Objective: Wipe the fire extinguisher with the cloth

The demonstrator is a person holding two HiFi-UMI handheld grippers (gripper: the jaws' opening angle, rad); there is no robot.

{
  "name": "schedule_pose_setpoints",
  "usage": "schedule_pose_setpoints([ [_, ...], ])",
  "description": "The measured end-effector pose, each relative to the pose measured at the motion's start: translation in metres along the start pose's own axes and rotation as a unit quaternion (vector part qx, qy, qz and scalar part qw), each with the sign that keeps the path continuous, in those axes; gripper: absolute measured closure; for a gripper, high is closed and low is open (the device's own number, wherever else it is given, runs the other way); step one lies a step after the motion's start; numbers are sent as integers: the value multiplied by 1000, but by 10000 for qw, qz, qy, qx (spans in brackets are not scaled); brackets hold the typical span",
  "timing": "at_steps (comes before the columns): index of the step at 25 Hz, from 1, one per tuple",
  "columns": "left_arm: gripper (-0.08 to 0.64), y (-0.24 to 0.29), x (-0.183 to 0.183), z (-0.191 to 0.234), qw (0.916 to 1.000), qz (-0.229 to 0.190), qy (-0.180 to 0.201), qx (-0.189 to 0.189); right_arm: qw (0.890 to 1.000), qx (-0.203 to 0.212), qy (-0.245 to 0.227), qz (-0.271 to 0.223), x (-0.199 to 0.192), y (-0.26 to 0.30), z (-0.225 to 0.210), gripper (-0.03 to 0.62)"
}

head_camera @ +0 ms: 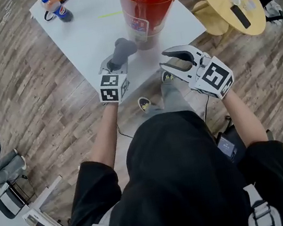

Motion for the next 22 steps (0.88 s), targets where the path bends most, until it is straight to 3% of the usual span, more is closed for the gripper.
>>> schedule_pose_setpoints([
  [4,474,33,-5,-33,9961,491,489,-546,9998,-148,156,32,-5,-7,4,465],
  [7,474,51,-22,-53,9878,1193,685,-725,9996,-203,146,161,-10,-8,5,466],
  [9,474,60,-29,-53,9869,1425,469,-589,9993,-244,182,201,-13,-11,4,466],
  [13,474,68,-19,-20,9857,1567,-527,-331,9991,-288,201,236,-19,-15,-2,466],
  [15,474,67,-14,-6,9833,1668,-701,-211,9988,-354,164,284,-22,-19,-3,466],
  [18,477,71,-11,20,9843,1653,-614,96,9983,-452,172,318,-29,-24,-3,466],
  [22,482,90,7,53,9833,1799,-83,279,9974,-485,169,510,-41,-28,0,466],
])
Point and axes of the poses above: the fingertips, and each gripper's own axes: y forward along the fingers, z to its left, x out of its top, the point moved 10 cm from there along -y, backward along the fingers, and after that the axes turned 1 degree about y, right-handed, at the moved point
